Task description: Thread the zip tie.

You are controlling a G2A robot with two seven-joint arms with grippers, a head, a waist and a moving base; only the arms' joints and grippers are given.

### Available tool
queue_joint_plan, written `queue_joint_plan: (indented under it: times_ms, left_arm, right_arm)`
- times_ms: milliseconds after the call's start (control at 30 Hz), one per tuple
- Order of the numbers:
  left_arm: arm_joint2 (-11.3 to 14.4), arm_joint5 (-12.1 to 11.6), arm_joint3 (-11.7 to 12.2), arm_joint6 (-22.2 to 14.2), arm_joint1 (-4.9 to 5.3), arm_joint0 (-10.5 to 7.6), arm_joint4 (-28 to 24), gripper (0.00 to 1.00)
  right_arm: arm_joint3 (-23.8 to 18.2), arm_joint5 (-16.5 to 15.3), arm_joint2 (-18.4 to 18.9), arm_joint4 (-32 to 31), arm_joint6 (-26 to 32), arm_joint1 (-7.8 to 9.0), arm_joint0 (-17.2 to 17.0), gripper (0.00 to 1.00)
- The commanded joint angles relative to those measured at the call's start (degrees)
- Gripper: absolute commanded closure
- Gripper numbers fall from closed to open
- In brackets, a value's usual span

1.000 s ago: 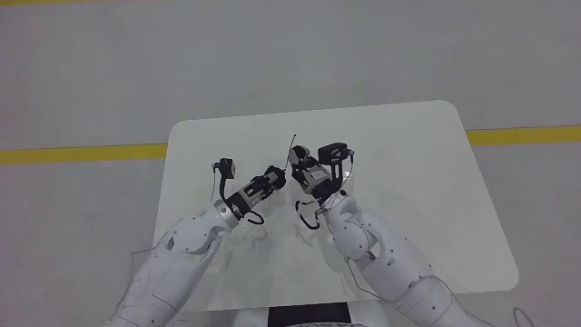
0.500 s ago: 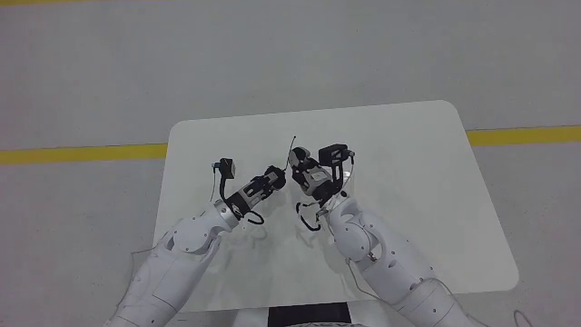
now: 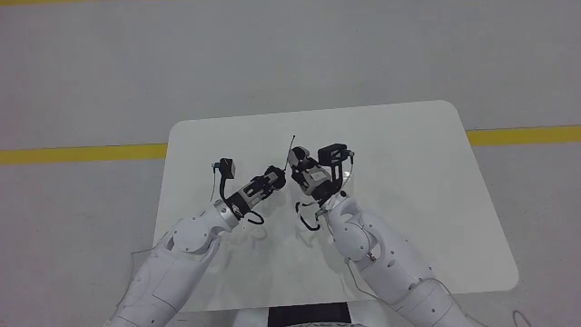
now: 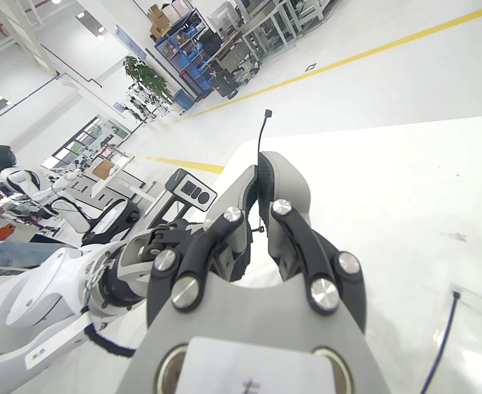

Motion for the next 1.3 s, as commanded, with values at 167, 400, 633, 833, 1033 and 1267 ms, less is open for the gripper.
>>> queue_joint_plan:
  times_ms: [167,400,633,833,1033,1267]
  left_arm:
    - [0.00,0.00,0.00,0.00,0.00,0.00,0.00,1.00]
    - [0.00,0.00,0.00,0.00,0.00,0.00,0.00,1.00]
    - [0.00,0.00,0.00,0.00,0.00,0.00,0.00,1.00]
    - [0.00,0.00,0.00,0.00,0.00,0.00,0.00,1.00]
    - [0.00,0.00,0.00,0.00,0.00,0.00,0.00,1.00]
    - [0.00,0.00,0.00,0.00,0.00,0.00,0.00,1.00]
  right_arm:
    - [0.44,0.03,-0.01,-0.09,0.36,-0.24,0.06,1.00]
    - [0.62,0.14,0.24,-0.30,0.26,-0.43,-0.08,1.00]
    - [0.80,0.08,0.53,-0.52,-0.20,-0.62,-0.10,1.00]
    - [1.09,-0.17,0.69,-0.56,-0.11,-0.78,-0.12,1.00]
    - [1.08,-0.40,1.05,-0.61,-0.26,-0.88,-0.18,1.00]
    - [0.88,-0.69,1.42,-0.79,0.05,-0.97,-0.39,1.00]
